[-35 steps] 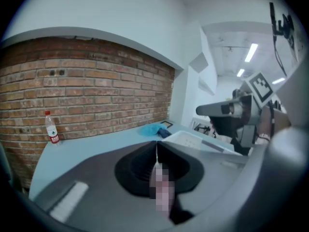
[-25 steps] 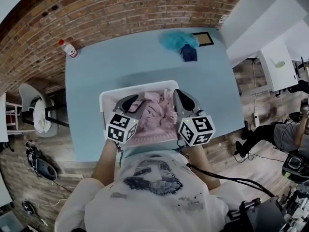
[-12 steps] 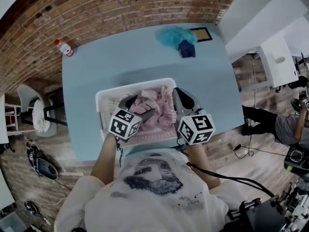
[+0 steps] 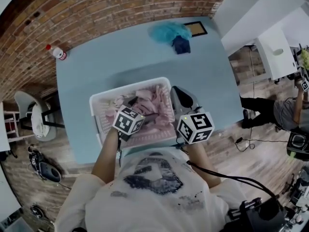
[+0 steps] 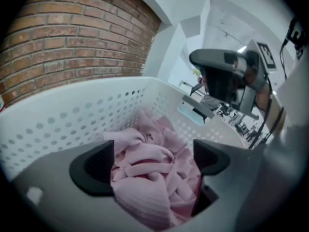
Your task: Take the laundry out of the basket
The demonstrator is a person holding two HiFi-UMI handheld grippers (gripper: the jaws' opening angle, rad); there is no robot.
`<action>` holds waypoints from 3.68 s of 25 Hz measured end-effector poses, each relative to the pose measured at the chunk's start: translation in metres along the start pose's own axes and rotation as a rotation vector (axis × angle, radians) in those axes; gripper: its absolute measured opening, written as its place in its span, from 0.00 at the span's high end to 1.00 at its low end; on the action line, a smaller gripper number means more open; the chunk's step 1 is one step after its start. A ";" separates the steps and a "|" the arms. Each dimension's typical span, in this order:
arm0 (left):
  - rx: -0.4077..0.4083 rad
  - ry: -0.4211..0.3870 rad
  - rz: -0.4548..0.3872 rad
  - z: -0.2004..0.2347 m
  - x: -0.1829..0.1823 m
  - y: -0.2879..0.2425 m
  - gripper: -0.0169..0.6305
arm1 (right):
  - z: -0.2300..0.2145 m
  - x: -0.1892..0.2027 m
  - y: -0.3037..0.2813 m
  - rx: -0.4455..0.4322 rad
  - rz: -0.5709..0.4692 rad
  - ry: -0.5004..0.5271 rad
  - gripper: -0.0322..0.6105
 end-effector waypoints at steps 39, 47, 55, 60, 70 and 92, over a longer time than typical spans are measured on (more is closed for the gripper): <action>0.038 0.020 0.305 0.034 0.054 -0.063 0.36 | -0.028 0.014 -0.009 0.003 0.048 -0.029 0.95; 0.033 0.046 0.252 0.026 0.049 -0.048 0.37 | -0.026 0.015 0.003 -0.015 0.043 -0.037 0.95; 0.033 0.022 0.200 0.010 0.034 -0.028 0.38 | -0.024 0.012 0.009 -0.039 0.039 -0.042 0.95; 0.043 0.012 0.143 -0.001 0.019 -0.003 0.38 | -0.017 0.008 0.009 -0.056 0.027 -0.039 0.95; 0.044 0.017 -0.064 -0.023 -0.014 0.044 0.38 | -0.002 0.002 0.008 -0.098 0.014 -0.012 0.95; -0.306 -0.060 -0.512 -0.029 -0.076 0.220 0.38 | 0.106 -0.062 0.014 -0.262 -0.146 0.136 0.95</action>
Point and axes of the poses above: the fingertips, and each gripper's own axes: y backward along the fingers, z to its left, x out of its underside, the point moved 4 cm from there along y, backward along the fingers, and after that the axes turned 8 degrees about x, right-handed, at the moved point
